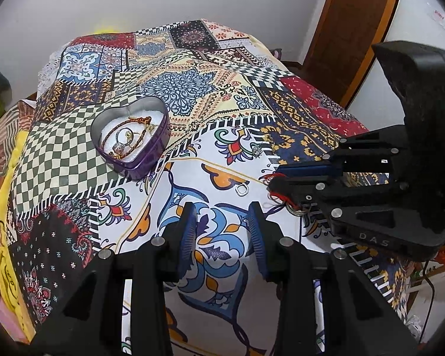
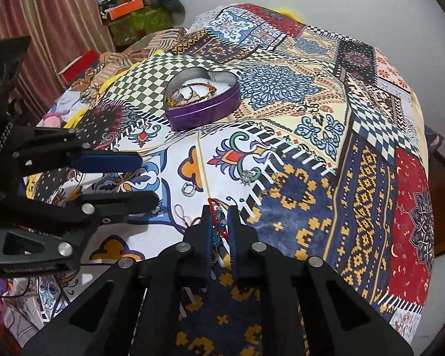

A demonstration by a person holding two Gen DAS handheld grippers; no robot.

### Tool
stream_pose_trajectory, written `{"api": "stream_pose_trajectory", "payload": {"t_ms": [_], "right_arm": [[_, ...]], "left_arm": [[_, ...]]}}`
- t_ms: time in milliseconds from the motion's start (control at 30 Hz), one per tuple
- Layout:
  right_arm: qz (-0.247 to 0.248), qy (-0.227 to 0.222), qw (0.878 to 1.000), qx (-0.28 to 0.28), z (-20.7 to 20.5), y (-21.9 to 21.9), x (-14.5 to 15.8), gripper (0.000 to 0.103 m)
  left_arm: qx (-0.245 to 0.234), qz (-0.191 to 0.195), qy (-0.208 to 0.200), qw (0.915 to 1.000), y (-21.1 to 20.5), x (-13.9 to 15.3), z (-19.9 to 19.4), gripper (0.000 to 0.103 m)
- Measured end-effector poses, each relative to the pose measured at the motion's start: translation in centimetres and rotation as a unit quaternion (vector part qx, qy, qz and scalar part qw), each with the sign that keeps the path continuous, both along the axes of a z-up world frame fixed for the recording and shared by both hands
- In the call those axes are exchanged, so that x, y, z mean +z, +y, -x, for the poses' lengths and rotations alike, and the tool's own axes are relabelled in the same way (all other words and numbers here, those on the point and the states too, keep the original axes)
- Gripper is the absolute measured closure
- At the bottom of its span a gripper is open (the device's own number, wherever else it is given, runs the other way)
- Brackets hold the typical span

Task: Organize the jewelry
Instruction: 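Grasp the red-and-blue beaded strand with the right gripper while the left gripper grasps a silver ring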

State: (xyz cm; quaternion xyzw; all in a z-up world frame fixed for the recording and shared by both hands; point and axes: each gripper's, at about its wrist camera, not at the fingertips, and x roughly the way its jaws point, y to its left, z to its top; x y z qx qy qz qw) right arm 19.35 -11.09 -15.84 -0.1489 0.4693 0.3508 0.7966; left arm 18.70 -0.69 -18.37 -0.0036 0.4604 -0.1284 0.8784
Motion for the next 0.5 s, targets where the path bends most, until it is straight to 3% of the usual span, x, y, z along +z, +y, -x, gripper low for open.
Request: {"api": "stream_pose_trajectory", "payload": {"t_ms": [133, 500], "right_arm": [[-0.018, 0.011, 1.000, -0.012, -0.6, -0.7, 0.5, 0.096], [-0.057, -0.034, 0.997, -0.047, -1.0, -3.0, 4.2, 0.096]], "left_arm": [[0.000, 0.004, 0.005, 1.0000, 0.0, -0.4, -0.4, 0.068], [-0.012, 0.015, 0.006, 0.9998, -0.7, -1.0, -1.2, 0.068]]}}
